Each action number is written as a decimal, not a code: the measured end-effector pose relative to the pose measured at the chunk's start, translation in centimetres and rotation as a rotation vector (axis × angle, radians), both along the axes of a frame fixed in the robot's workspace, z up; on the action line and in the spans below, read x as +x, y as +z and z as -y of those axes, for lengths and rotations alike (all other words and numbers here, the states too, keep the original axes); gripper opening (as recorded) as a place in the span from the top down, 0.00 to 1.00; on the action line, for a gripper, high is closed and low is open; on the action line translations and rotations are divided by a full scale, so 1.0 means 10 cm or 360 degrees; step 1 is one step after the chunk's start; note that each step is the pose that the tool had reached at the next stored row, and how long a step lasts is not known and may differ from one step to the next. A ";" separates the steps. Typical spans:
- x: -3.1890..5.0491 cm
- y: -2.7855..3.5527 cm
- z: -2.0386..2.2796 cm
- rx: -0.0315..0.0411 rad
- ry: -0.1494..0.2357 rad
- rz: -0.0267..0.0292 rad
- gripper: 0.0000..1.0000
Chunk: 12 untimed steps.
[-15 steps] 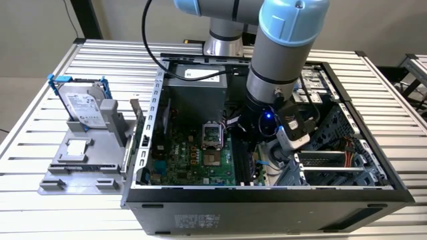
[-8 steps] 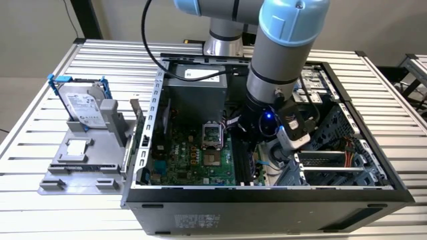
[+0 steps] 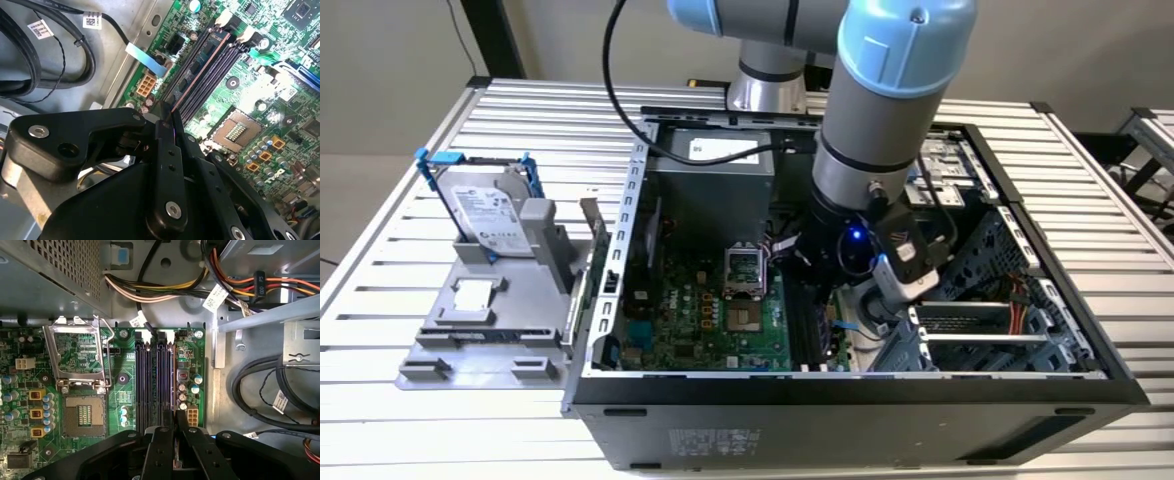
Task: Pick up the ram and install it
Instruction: 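Insert the ram into the slot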
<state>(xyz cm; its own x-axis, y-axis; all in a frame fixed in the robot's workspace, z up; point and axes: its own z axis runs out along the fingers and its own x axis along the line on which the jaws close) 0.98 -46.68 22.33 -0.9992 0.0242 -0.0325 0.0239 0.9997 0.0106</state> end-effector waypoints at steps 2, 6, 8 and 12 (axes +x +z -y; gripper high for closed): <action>0.000 -0.006 0.000 0.0000 0.0002 -0.00019 1.00; 0.000 -0.023 0.000 0.0000 0.0003 -0.00031 1.00; 0.000 -0.026 0.000 0.0000 0.0003 -0.00032 1.00; 0.000 -0.028 -0.001 0.0000 0.0003 -0.00032 1.00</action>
